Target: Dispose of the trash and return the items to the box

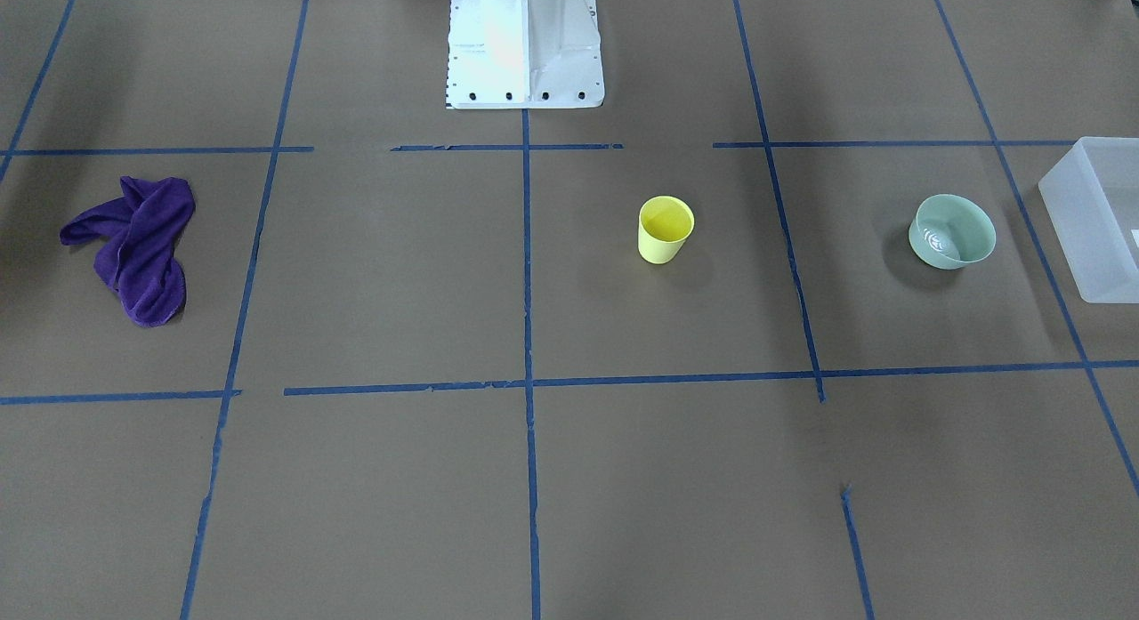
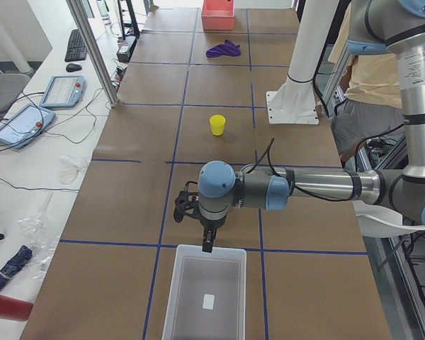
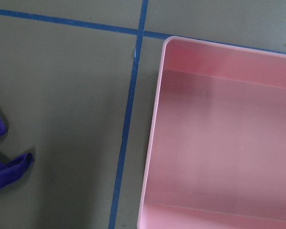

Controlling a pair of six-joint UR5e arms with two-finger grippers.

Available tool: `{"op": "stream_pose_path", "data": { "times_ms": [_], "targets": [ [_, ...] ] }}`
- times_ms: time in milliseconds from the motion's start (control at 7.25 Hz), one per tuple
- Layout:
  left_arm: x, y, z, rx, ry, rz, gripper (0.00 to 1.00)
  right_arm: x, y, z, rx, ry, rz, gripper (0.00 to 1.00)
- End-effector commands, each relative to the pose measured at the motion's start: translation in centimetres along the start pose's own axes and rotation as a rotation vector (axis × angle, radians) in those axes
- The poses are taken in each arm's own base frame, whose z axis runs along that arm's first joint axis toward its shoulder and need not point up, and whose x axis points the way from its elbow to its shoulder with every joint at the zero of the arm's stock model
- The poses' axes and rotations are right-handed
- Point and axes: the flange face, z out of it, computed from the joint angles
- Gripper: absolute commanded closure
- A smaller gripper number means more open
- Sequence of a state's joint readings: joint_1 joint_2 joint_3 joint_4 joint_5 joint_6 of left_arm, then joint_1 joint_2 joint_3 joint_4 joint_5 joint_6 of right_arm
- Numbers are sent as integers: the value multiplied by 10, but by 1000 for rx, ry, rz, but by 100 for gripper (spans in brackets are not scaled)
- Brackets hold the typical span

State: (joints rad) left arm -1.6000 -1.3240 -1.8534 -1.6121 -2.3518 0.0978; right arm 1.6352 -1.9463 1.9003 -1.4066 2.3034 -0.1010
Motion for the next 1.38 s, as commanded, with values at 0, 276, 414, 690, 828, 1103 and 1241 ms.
{"op": "stream_pose_path", "data": {
  "times_ms": [0,276,414,690,828,1103,1241],
  "targets": [
    [8,-11,-8,21,-4,31,0,-5,-8,-7,31,7,-26,0],
    [23,-31,-25,66,-10,79,0,-21,-21,-25,82,11,-78,0],
    [31,-43,-33,94,-9,106,0,-24,-23,-28,109,8,-90,0],
    [79,-104,-61,240,-12,293,0,-45,-54,-37,145,-4,-160,0],
    [93,-119,-69,343,-16,407,0,-55,-60,-39,166,-22,-193,0],
    [149,-146,-50,506,107,484,0,-65,-62,-33,163,-50,-219,0],
    [212,-149,-33,497,248,348,0,-77,-67,-26,148,-64,-204,0]
  ]
}}
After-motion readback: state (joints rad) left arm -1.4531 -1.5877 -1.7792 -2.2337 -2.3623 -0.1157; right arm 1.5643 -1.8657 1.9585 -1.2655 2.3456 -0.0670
